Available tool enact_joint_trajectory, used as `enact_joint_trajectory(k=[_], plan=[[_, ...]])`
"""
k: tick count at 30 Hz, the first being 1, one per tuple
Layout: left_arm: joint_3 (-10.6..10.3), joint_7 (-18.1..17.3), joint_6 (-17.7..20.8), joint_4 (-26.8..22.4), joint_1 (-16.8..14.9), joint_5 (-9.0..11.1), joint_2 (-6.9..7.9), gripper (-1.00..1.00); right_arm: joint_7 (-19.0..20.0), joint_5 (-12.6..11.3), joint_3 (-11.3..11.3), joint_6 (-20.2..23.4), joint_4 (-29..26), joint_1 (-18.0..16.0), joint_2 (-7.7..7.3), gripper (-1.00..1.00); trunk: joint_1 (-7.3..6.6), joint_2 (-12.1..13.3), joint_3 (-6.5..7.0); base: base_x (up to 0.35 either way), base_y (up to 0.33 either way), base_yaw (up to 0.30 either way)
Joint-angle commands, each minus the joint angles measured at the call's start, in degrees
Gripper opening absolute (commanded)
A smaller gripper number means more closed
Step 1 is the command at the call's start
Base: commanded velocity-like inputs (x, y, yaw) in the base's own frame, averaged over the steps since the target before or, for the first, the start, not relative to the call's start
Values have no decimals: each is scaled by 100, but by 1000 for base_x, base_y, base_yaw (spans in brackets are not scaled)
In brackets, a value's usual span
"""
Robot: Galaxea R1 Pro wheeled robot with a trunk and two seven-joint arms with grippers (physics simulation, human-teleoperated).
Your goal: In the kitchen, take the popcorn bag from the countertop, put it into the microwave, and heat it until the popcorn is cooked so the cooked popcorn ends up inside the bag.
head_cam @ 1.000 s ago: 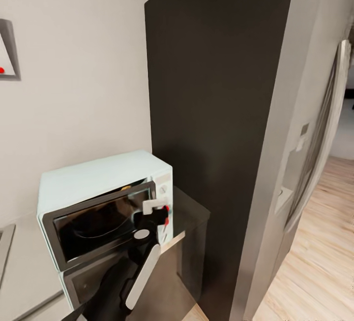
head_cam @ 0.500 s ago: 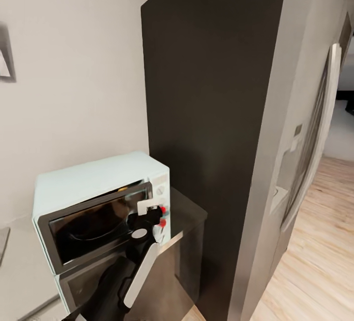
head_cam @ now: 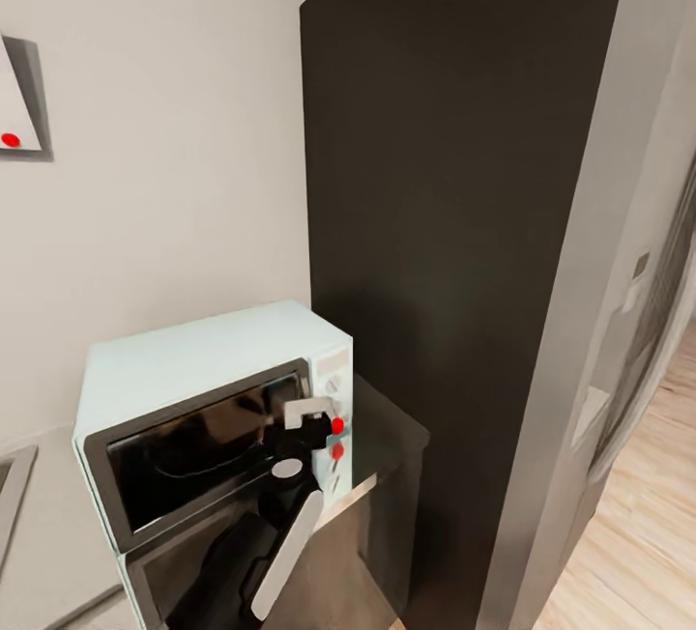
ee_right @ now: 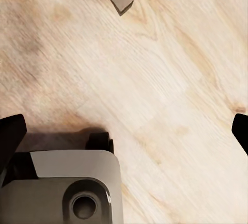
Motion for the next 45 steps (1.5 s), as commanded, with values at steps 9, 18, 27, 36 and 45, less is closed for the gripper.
enact_joint_trajectory(k=[9, 18, 27, 36, 45], plan=[[354, 57, 0, -27, -61, -6, -2, 100, 13, 26, -38, 2, 8, -8, -26, 100, 2, -4, -7, -286, 0, 0], [322, 61, -1, -18, -61, 9, -11, 100, 9, 35, -35, -60, 1, -8, -53, 100, 2, -4, -7, -346, 0, 0], [-53, -729, -21, 1865, -61, 1599, -18, 100, 23, 35, -17, -128, 6, -8, -57, 100, 2, -4, -7, -346, 0, 0], [-87, -2934, -1559, 6949, -61, 2464, -18, 100, 17, 70, -8, -154, 7, -8, -73, 100, 2, -4, -7, -346, 0, 0], [-45, -3509, -1758, 7671, 74, 2493, 243, 100, 2, 523, 9, -284, 0, -8, -57, 100, 2, -4, -7, -101, 0, 0]])
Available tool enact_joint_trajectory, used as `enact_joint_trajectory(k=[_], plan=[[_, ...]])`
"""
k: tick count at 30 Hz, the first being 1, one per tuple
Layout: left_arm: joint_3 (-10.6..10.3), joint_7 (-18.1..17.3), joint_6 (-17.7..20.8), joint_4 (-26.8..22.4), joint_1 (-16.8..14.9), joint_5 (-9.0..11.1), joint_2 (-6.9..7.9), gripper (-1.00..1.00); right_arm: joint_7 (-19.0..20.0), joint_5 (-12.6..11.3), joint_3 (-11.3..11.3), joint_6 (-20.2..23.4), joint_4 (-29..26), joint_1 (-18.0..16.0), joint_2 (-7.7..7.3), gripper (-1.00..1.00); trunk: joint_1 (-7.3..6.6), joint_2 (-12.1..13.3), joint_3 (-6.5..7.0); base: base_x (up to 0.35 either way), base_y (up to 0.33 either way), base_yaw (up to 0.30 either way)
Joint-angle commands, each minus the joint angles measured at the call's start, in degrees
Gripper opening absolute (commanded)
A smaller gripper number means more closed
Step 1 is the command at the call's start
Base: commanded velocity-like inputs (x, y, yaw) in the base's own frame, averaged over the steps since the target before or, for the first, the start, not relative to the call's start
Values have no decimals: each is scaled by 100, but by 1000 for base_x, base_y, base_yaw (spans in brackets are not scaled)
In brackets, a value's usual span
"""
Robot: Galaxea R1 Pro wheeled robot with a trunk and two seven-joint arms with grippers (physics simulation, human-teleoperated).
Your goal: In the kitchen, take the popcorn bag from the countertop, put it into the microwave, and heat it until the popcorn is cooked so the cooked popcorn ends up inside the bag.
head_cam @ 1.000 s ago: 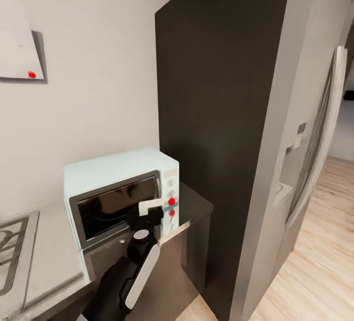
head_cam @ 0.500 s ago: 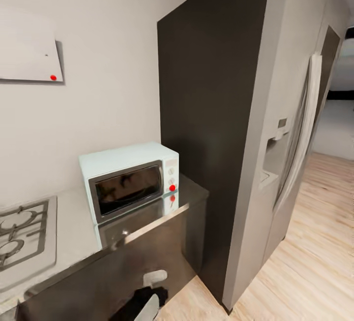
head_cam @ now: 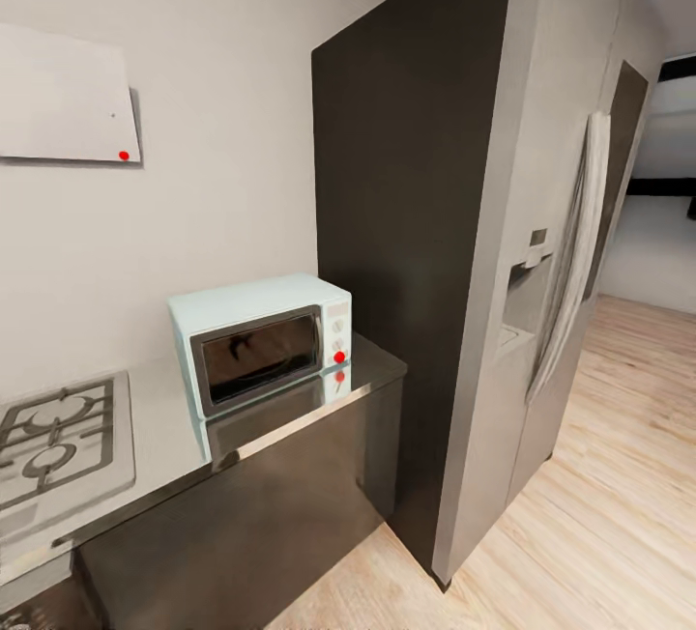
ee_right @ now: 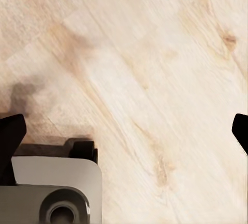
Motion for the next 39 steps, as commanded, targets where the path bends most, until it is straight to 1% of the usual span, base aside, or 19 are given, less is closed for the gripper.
enact_joint_trajectory(k=[1, 2, 3, 4, 5, 6, 8, 10, 17, 19, 20, 22, 25, 29, 39], plan=[[-46, 19, 0, 0, 204, 50, 93, 100, 17, 83, -41, -17, 8, -7, -6, 100, 1, -6, -7, -1, 0, 0], [-45, 19, -49, 1, 390, 50, 176, 100, 19, 87, -41, -18, 12, -7, -8, 100, 1, -6, -7, 0, 0, 0], [-46, 14, -171, 1, 580, 50, 293, 100, 22, 89, -41, 11, 14, -7, -9, 100, 1, -6, -7, 0, 0, 0], [-47, 13, -321, 1, 721, 50, 376, 100, 23, 91, -41, 22, 15, -7, -3, 100, 1, -6, -7, 0, 0, 0], [-45, 11, -543, 1, 886, 53, 455, 100, 22, 92, -41, 32, 16, -7, 6, 100, 1, -6, -7, 0, 0, 0], [-47, 10, -799, 1, 1043, 64, 499, 100, 12, 90, -41, 41, 17, -7, 14, 100, 1, -6, -7, 0, 0, 0], [-47, 10, -886, 1, 1085, 67, 502, 100, 18, 90, -41, 39, 17, 8, 8, 100, 1, -6, -7, 0, 0, 0], [-55, 10, -924, 1, 1094, 58, 485, 100, 19, 105, -41, 52, 17, 122, 8, 100, 1, -6, -11, 0, 0, 108], [-52, 10, -925, 1, 1096, 58, 484, 100, 28, 122, -41, 44, 12, 124, -9, 100, 1, -6, -38, 0, 0, 238], [-52, 10, -924, 1, 1094, 58, 483, 100, 23, 259, -41, 32, 15, 124, 1, 100, 1, -6, -46, 0, 0, 240], [-54, 10, -924, 1, 1095, 58, 483, 100, 25, 412, -41, 11, 15, 124, 18, 100, 1, -6, -50, 0, 0, 240], [-53, 10, -926, 1, 1094, 58, 484, 100, 29, 641, -41, -9, 16, 124, 39, 100, 1, -6, -57, 0, 0, 240], [-53, 10, -925, 1, 1098, 58, 484, 100, 46, 768, -41, -18, 17, 124, 28, 100, 1, -6, -69, 0, 0, 240], [-51, 10, -927, 1, 1093, 58, 484, 100, 47, 775, -41, -19, 17, 124, 2, 100, 1, -6, -85, 0, 0, 240], [-49, 10, -933, 1, 1099, 58, 484, 100, 82, 769, -45, -19, 17, 124, -9, 100, 1, -6, -140, 0, 0, 250]])
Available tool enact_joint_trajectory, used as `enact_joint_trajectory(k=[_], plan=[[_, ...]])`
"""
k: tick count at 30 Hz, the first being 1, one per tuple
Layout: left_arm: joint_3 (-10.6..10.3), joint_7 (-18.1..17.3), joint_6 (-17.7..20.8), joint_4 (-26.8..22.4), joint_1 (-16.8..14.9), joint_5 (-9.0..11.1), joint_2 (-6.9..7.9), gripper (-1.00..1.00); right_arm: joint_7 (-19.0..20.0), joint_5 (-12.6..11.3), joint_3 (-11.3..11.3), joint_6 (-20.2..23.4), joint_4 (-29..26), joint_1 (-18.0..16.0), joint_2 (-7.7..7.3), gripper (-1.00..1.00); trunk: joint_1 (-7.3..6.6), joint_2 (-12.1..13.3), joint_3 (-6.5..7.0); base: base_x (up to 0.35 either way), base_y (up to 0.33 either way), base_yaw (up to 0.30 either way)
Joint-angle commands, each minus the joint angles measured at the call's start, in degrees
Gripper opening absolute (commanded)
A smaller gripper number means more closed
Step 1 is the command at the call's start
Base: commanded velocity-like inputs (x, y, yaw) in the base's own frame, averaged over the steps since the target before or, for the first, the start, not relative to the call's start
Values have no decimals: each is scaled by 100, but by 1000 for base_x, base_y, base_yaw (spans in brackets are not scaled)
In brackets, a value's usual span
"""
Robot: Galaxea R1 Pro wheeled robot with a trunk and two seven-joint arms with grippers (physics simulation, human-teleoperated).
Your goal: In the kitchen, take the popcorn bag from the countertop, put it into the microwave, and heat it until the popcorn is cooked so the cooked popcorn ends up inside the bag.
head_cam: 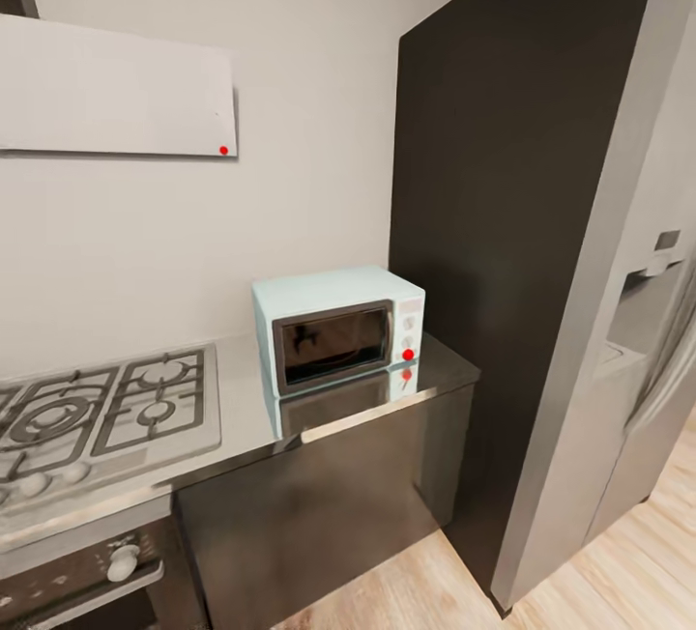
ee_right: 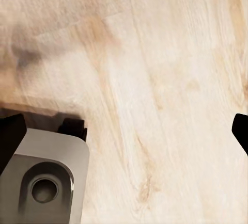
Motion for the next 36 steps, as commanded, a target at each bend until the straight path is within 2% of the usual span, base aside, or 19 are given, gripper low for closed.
enact_joint_trajectory(k=[1, 30, 36], plan=[[-49, 22, -7, 0, -6, 41, -2, 100, 16, 47, -41, 5, 7, -6, -4, 100, 0, -5, -13, 0, 0, 252], [-38, 30, 2, -7, -7, 43, -10, 100, 7, 21, -47, 31, 7, 63, 66, 100, 0, -5, -151, 0, 0, 274], [-37, 31, 2, -9, -6, 41, -26, 100, 7, 20, -54, -23, 7, 64, 56, 100, 0, -5, -154, 0, -263, 41]])
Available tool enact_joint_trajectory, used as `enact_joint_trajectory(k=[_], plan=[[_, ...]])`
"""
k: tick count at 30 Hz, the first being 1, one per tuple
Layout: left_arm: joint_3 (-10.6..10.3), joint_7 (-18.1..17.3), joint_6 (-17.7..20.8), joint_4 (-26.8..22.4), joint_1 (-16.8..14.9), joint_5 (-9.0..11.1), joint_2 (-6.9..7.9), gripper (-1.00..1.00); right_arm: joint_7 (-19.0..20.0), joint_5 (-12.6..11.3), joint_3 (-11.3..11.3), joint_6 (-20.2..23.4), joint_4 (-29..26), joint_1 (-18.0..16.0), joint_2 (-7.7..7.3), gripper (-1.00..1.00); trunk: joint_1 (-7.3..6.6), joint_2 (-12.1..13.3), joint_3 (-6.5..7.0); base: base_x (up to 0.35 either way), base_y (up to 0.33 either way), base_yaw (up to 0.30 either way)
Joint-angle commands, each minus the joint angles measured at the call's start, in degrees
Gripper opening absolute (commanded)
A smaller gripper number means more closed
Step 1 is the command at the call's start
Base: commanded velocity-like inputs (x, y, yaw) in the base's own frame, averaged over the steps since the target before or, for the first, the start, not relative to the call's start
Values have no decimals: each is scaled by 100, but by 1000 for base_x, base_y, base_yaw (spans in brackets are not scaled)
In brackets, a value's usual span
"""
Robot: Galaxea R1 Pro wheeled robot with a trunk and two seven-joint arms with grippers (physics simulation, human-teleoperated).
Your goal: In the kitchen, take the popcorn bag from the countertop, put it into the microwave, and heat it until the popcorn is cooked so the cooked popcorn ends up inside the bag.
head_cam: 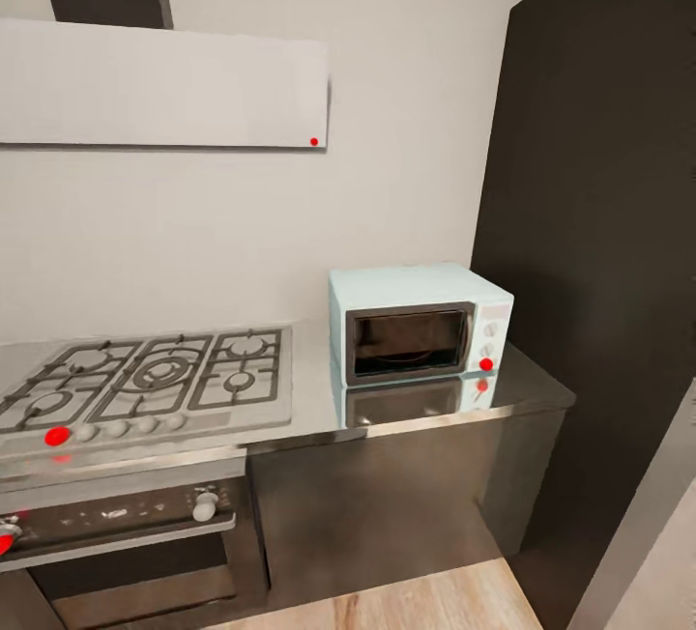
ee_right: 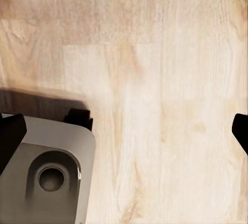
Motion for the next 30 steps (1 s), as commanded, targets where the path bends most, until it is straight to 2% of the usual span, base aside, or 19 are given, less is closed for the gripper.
enact_joint_trajectory(k=[1, 18, 30], plan=[[-48, 25, -6, -1, -2, 41, -22, 100, 14, 48, -42, -6, 8, -7, -2, 100, 0, -5, -7, 0, -335, 1], [-47, 25, -6, -1, -1, 50, -23, 100, -44, 48, -46, 86, 8, -7, -56, 100, 0, -5, -7, 0, -342, 2], [-40, 25, -6, -1, 0, 56, -15, 100, -45, 48, -51, 50, 8, -7, -62, 100, 0, -5, -7, 32, -341, 243]])
